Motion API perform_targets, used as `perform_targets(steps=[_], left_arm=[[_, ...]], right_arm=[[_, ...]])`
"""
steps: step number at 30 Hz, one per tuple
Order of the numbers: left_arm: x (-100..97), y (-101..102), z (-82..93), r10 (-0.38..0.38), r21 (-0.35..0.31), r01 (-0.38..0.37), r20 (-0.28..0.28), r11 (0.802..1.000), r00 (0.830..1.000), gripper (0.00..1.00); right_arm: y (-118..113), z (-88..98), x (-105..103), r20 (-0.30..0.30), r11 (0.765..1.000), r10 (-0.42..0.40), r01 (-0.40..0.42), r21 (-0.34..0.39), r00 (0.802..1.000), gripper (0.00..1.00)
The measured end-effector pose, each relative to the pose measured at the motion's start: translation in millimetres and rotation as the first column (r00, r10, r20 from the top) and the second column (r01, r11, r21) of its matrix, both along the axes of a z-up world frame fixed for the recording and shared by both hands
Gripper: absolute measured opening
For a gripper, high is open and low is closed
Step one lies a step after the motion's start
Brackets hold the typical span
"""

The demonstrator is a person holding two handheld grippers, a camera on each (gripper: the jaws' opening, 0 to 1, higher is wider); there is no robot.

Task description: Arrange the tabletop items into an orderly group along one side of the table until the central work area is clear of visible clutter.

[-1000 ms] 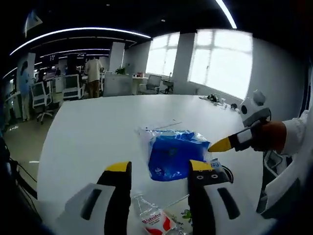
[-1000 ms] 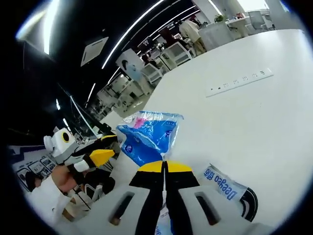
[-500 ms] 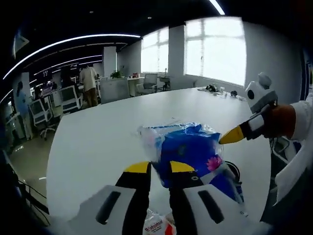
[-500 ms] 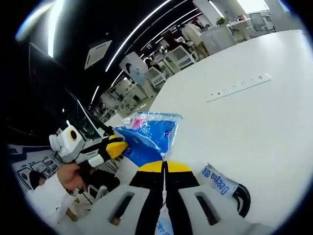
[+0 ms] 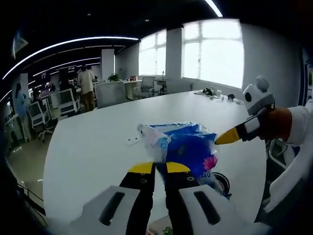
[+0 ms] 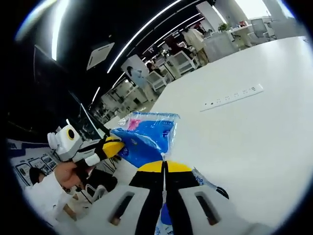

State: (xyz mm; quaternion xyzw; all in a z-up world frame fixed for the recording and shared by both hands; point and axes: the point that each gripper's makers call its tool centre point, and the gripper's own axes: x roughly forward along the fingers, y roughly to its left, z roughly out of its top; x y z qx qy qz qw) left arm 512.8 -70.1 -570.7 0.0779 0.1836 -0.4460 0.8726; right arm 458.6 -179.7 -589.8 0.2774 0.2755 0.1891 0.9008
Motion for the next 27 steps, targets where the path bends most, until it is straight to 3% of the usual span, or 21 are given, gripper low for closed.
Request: perform_targets(steps=[13,27], left_arm=[[-13.4,-57.3,20.4,-0.025,-0.044,0.025,0.000,0.999,1.000,0.03],[-22.2,-127.9,24.7,-0.067,-0.074,0.066,-0.004,0.995,0.998,0.03]], right_arm=[[-63.0,19.0,-2.4,0.054,0.998,-0.055,0.057,-0.023,0.997,0.00],[-134.4,31.3,-6.0,0.085,0.990,-0.123,0.128,-0.059,0.989,0.00]])
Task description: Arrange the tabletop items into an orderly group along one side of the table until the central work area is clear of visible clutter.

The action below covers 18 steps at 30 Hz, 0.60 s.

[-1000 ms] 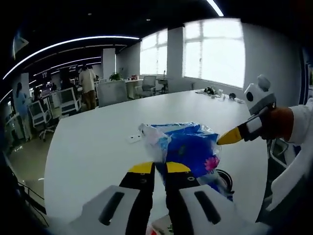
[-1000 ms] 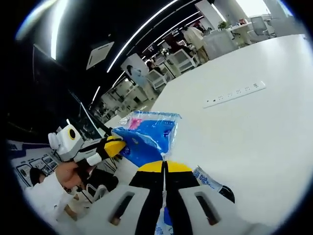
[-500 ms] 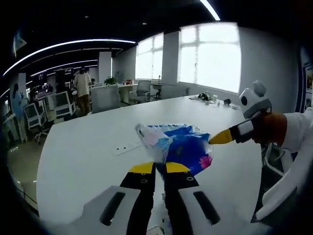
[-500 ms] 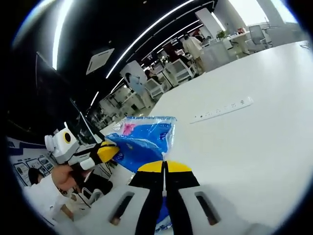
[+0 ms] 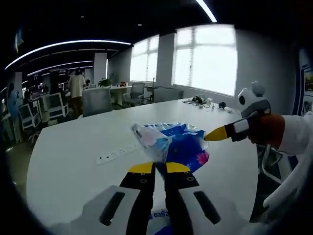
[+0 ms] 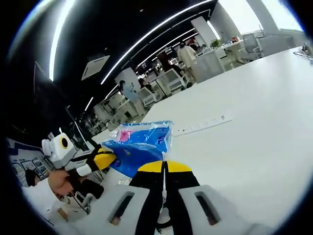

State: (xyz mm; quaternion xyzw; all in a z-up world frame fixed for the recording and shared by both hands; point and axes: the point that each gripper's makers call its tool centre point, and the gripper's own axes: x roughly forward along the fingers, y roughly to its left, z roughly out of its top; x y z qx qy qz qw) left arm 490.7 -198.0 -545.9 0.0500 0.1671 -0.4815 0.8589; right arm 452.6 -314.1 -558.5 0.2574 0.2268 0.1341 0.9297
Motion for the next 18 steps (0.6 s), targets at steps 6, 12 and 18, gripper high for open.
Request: perform_targets(steps=[6,12,18], left_arm=[[1.1,-31.4,-4.9,-0.022,-0.011,0.022,-0.012,1.000,1.000,0.04],[2.4,-57.3,-10.3,-0.041,-0.020,0.041,-0.023,0.999,0.999,0.04],[6.7,-89.8,-22.8,-0.066,-0.035,0.065,-0.045,0.997,0.997,0.04]], right_arm=[[-32.3,-2.6,2.2,-0.006,0.999,-0.021,0.021,-0.027,1.000,0.00],[-62.4,-7.8,2.9,-0.015,0.998,-0.048,0.047,-0.044,0.999,0.00],[-94.2,-16.3,5.1,-0.034,0.995,-0.079,0.076,-0.070,0.996,0.00]])
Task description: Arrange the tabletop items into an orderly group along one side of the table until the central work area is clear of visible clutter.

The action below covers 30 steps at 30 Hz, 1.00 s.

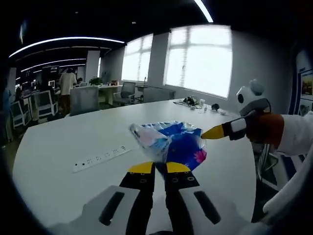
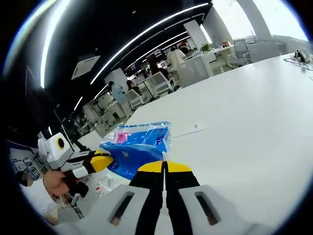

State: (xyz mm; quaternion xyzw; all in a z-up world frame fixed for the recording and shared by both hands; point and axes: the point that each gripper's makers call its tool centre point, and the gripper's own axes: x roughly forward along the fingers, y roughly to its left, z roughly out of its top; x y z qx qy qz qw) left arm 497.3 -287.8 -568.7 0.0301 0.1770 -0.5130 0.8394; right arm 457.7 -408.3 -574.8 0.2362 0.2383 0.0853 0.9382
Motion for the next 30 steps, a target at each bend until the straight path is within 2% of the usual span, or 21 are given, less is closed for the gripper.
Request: perform_targets(steps=[14,22,23,30], left_arm=[[20.2,-41.5,-36.0,0.000,-0.011,-0.001,-0.073,1.000,0.997,0.04],[31.9,-61.9,-59.0,0.002,-0.005,-0.003,-0.098,1.000,0.995,0.03],[33.4,-64.8,-65.2,0.007,-0.001,-0.007,-0.120,1.000,0.993,0.03],[35.8,-81.7,-84.6,0.008,0.010,-0.006,-0.149,1.000,0.989,0.04]], right_arm=[[-44.3,-29.5,21.5,-0.046,0.999,-0.006,0.005,-0.033,0.999,0.00],[-63.6,-51.6,33.5,-0.079,0.999,0.002,-0.006,-0.040,0.997,0.00],[-66.2,-55.5,34.7,-0.086,0.999,0.002,-0.006,-0.040,0.996,0.00],[-81.3,-77.7,41.5,-0.121,0.999,0.000,-0.006,-0.049,0.993,0.00]])
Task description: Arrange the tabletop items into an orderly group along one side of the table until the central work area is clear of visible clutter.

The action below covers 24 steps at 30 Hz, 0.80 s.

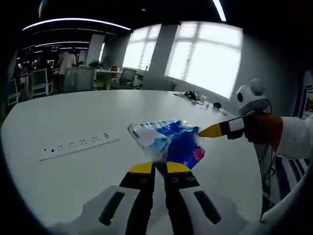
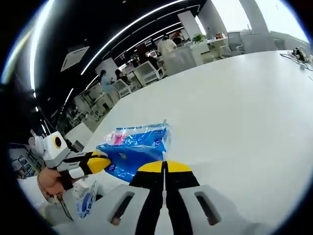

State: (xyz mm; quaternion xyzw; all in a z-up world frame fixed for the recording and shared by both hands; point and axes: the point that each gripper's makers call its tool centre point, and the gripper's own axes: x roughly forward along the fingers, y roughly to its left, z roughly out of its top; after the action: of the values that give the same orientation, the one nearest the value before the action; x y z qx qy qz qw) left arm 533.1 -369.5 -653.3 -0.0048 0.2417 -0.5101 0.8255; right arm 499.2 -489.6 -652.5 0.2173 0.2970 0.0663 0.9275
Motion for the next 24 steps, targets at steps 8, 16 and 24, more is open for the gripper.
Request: perform_targets(steps=[8,16,24], left_arm=[[6.8,-12.1,-29.8,0.011,0.038,-0.009,-0.056,0.999,0.998,0.04],[11.1,-13.8,-55.0,0.026,0.074,-0.018,-0.107,0.997,0.994,0.04],[12.1,-6.5,-71.2,0.043,0.117,-0.027,-0.133,0.993,0.990,0.04]], right_arm=[[-12.3,-28.0,8.4,-0.046,1.000,0.000,0.000,0.000,0.999,0.00],[-15.3,-52.0,12.8,-0.086,1.000,0.006,-0.005,0.011,0.996,0.00],[-8.7,-67.5,18.4,-0.111,1.000,0.025,-0.023,0.016,0.994,0.00]])
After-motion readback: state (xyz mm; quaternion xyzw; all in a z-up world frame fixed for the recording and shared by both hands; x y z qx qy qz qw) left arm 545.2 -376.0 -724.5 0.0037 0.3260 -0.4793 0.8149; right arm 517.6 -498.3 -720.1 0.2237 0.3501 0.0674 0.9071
